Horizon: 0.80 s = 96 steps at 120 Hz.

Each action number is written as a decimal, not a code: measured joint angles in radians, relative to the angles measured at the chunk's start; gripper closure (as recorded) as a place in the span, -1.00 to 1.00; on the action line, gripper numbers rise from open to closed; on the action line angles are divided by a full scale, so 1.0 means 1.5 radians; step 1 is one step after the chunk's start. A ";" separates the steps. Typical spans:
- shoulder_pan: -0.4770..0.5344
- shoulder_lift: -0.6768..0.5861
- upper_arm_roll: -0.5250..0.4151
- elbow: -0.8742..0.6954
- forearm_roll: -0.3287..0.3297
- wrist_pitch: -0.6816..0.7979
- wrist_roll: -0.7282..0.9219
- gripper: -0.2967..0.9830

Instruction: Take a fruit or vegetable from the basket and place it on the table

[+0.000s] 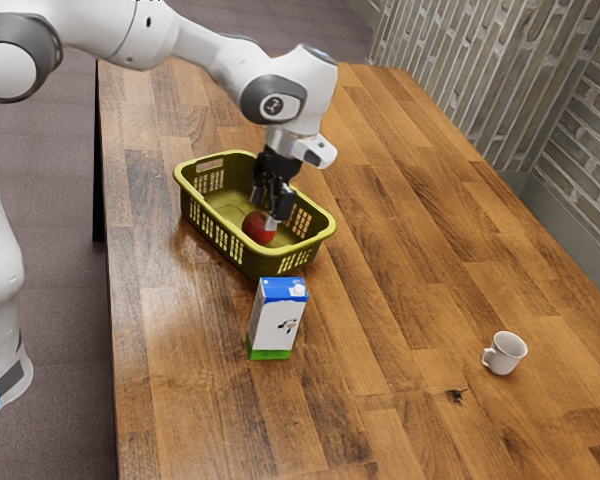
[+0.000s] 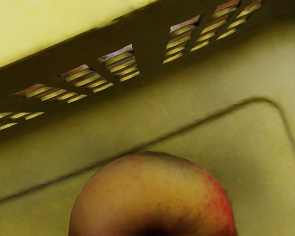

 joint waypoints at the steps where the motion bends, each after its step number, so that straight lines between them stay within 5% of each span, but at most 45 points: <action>1: 0.000 0.000 0.000 0.000 0.000 0.000 0.000 -0.50; 96: -0.001 0.031 0.000 -0.001 0.000 0.001 -0.002 -0.50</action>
